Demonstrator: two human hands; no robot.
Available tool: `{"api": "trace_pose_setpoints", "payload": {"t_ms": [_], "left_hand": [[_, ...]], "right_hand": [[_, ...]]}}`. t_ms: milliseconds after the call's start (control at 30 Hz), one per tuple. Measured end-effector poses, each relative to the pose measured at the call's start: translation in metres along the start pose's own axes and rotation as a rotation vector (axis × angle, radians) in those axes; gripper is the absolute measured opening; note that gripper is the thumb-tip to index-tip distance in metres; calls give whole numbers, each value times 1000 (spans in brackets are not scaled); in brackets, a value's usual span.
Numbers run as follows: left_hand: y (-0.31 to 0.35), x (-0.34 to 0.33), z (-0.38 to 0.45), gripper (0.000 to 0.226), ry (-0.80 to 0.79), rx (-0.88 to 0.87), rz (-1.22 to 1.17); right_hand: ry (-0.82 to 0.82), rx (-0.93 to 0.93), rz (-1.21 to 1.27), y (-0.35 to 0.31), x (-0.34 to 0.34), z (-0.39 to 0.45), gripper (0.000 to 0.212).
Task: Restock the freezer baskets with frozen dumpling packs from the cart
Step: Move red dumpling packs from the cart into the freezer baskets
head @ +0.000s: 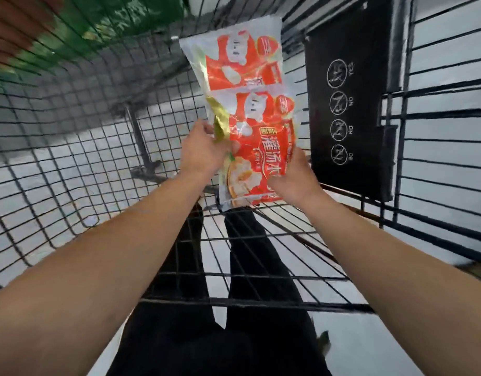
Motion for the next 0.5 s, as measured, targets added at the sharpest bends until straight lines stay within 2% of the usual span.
{"api": "trace_pose_setpoints", "payload": {"t_ms": [67, 100, 167, 233, 333, 367, 433, 500], "left_hand": [[-15, 1, 11, 15, 7, 51, -63], [-21, 4, 14, 11, 21, 61, -84], [-31, 12, 18, 17, 22, 114, -145], [-35, 18, 16, 3, -7, 131, -200], [-35, 11, 9, 38, -173, 138, -231], [-34, 5, 5, 44, -228, 138, -266], [-29, -4, 1, 39, -274, 96, -278], [-30, -3, -1, 40, -233, 84, -278]], "right_hand": [[37, -37, 56, 5, -5, 6, 70], [71, -64, 89, 6, -7, 9, 68], [144, -98, 136, 6, -9, 15, 67], [175, -131, 133, 8, -14, 21, 63], [262, -123, 111, 11, -15, 25, 55], [282, -111, 99, 9, -14, 24, 49], [308, -95, 88, 7, -8, 24, 37], [323, -64, 111, 3, -5, 23, 30]]}}
Point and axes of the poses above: each hand's wrist, its own z-axis towards the middle knuckle, its own x-axis out of the back of the hand, y = z × x, the point moved 6 cm from there along z, towards the middle knuckle
